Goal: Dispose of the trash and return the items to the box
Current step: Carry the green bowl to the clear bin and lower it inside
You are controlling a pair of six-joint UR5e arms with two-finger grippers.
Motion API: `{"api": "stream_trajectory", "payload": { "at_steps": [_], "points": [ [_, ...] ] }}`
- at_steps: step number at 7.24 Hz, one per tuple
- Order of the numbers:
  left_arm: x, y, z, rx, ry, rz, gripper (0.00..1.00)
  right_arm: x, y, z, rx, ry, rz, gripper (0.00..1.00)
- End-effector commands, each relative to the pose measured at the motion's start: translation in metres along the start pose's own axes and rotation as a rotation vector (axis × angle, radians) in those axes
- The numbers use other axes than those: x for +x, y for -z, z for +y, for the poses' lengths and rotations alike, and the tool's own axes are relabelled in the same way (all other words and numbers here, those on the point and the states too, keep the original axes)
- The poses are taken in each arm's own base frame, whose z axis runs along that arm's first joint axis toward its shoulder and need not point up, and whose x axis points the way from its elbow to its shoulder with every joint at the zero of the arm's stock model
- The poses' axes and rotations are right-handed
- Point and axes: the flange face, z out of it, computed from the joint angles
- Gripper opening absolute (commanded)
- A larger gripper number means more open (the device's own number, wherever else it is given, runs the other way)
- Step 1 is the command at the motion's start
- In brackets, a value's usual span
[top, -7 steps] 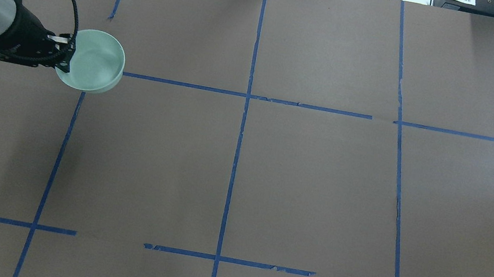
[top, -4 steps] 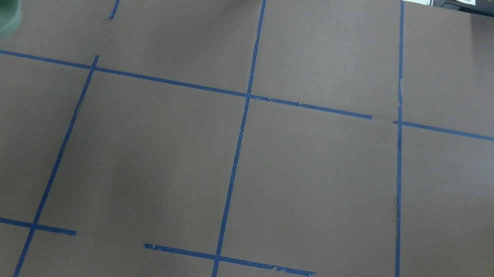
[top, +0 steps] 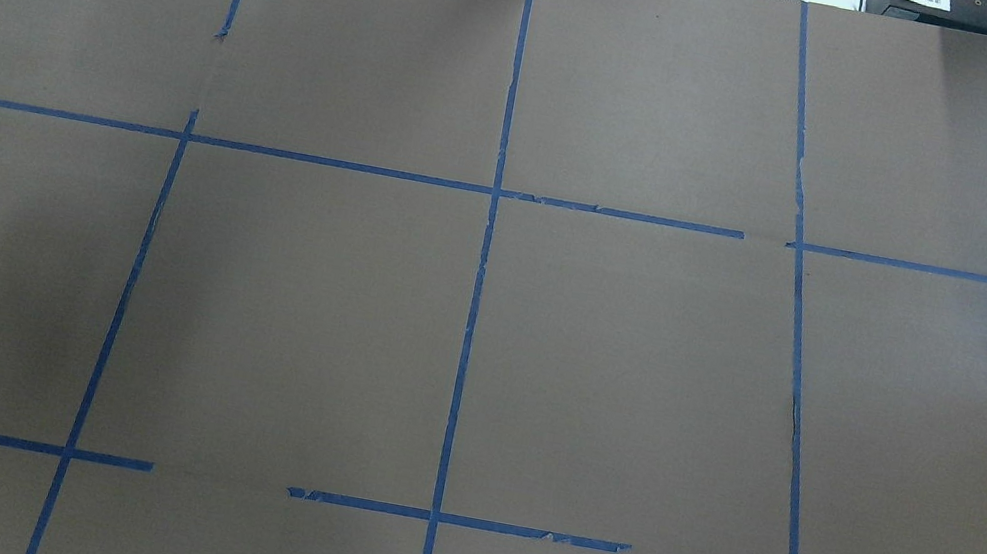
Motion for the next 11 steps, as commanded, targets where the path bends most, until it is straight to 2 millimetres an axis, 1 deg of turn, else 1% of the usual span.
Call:
{"api": "stream_trajectory", "payload": {
  "at_steps": [1, 2, 3, 4, 5, 7, 8, 9, 10, 11],
  "points": [
    [-0.118, -0.038, 0.032, -0.082, 0.052, -0.006, 0.00, -0.014, 0.002, -0.010, 0.005, 0.002, -0.016, 1.00],
    [-0.142, -0.066, 0.061, -0.139, 0.101, -0.003, 0.00, -0.015, 0.001, -0.010, 0.002, 0.004, -0.016, 1.00],
    [-0.158, -0.089, 0.103, -0.142, 0.094, -0.004, 0.00, -0.016, 0.001, -0.011, 0.003, 0.005, -0.016, 1.00],
    [-0.173, -0.110, 0.136, -0.145, 0.105, -0.006, 0.00, -0.016, 0.000, -0.010, 0.001, 0.005, -0.015, 1.00],
    [-0.184, -0.123, 0.146, -0.157, 0.113, -0.011, 0.00, -0.015, 0.000, -0.010, 0.002, 0.007, -0.013, 1.00],
    [-0.202, -0.147, 0.158, -0.142, 0.100, -0.016, 0.00, -0.015, 0.000, -0.010, 0.002, 0.007, -0.012, 1.00],
    [-0.208, -0.153, 0.160, -0.122, 0.091, -0.035, 0.00, -0.015, -0.001, -0.010, 0.000, 0.006, -0.011, 1.00],
    [-0.215, -0.151, 0.159, -0.097, 0.117, -0.118, 0.00, -0.016, 0.000, -0.010, 0.001, 0.009, -0.013, 1.00],
    [-0.216, -0.150, 0.158, -0.073, 0.156, -0.142, 0.06, -0.016, -0.001, -0.010, 0.000, 0.008, -0.013, 1.00],
    [-0.216, -0.150, 0.159, -0.071, 0.156, -0.142, 0.41, -0.016, 0.000, -0.010, 0.001, 0.009, -0.013, 1.00]
  ]
}}
